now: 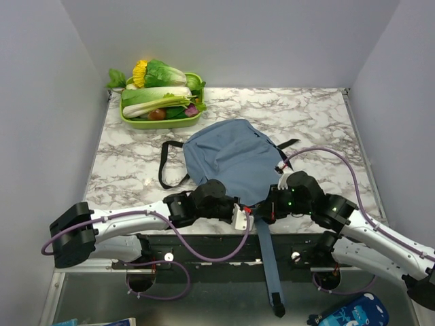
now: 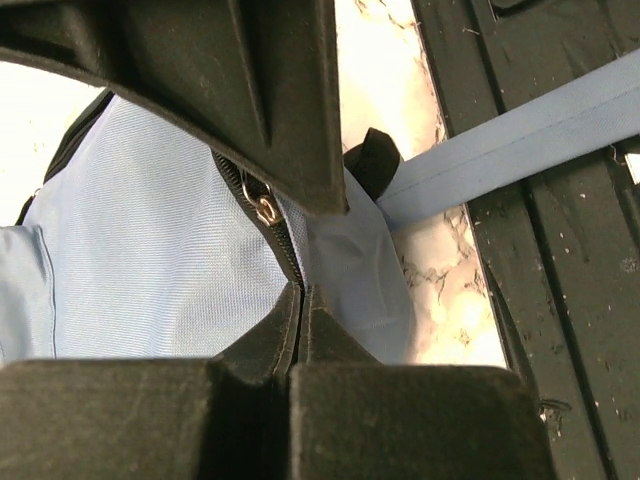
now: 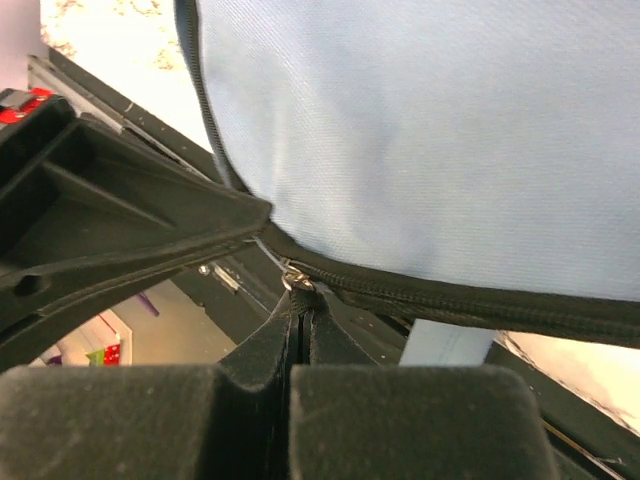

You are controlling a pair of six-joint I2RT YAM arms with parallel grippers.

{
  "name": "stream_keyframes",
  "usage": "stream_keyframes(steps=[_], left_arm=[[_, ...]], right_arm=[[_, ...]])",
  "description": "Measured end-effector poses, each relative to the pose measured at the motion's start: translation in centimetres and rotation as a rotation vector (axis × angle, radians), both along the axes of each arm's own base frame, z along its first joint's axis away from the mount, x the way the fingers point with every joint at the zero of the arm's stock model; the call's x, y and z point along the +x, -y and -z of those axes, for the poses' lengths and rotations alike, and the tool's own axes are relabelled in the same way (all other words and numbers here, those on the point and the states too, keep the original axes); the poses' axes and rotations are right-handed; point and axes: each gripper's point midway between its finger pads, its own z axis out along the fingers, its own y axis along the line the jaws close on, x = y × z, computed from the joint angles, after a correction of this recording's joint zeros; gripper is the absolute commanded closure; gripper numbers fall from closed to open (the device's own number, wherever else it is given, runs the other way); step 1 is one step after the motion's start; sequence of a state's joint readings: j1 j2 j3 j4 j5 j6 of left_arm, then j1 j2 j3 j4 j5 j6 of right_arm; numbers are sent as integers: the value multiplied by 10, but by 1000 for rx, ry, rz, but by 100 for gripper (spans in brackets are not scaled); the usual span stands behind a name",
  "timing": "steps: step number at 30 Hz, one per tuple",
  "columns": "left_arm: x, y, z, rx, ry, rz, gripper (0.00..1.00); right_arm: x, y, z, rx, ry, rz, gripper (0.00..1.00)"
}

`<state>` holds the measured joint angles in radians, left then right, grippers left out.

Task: Pack the student bag
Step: Zip the student bag at the center of the board.

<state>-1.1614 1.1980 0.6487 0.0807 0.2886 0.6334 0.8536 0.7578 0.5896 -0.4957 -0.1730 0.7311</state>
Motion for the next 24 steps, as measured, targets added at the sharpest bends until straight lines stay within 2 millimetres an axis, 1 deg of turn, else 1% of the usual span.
stream_keyframes(steps=[6,10,13,17,21,24], left_arm=[[-1,-9,-4,12,67,33,100],[3,-23,-1,32,91,33,100],[9,-39,8,79,86,21,100],[30,-68,23,171,48,-31,100],[50,-94,24,219,26,-76,100],[58,-111,23,233,36,-94,100]], right_arm=[[7,18,7,-44,-10,38,99],[15,28,11,-68,-11,58,100],[24,37,14,-97,-7,85,100],[32,42,14,-133,-7,92,99],[41,39,9,-152,13,78,100],[46,37,9,-165,20,65,100]])
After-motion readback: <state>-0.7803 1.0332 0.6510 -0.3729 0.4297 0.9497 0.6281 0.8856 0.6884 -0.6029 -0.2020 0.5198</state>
